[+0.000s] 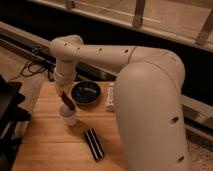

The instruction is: Place the pepper in the ceramic cup

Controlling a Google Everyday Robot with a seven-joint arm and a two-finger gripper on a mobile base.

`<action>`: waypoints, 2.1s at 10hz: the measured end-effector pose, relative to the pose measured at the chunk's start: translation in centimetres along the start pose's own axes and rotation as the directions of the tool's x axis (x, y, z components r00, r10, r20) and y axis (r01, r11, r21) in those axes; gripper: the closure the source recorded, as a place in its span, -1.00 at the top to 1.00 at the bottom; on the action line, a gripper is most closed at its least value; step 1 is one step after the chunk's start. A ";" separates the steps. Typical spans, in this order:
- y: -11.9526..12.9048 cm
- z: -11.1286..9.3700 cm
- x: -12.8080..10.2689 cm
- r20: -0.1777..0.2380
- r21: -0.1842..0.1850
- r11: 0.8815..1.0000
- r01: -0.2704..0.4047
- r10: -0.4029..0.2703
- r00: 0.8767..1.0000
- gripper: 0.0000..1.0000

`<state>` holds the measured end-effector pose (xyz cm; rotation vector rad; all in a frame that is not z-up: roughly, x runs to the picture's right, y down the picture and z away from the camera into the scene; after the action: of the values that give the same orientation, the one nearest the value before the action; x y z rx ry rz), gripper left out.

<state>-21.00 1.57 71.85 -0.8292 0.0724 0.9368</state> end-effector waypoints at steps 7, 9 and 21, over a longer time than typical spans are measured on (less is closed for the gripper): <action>0.3 2.4 -1.0 0.072 0.066 0.998 0.001 -0.006 0.997 -1.00; 0.3 2.7 -1.7 0.099 0.069 0.998 0.003 -0.010 0.995 -1.00; -0.2 6.9 -2.0 0.180 -0.016 1.000 0.010 -0.006 0.984 0.44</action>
<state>-24.10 4.64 77.51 -0.7565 -0.0959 1.0023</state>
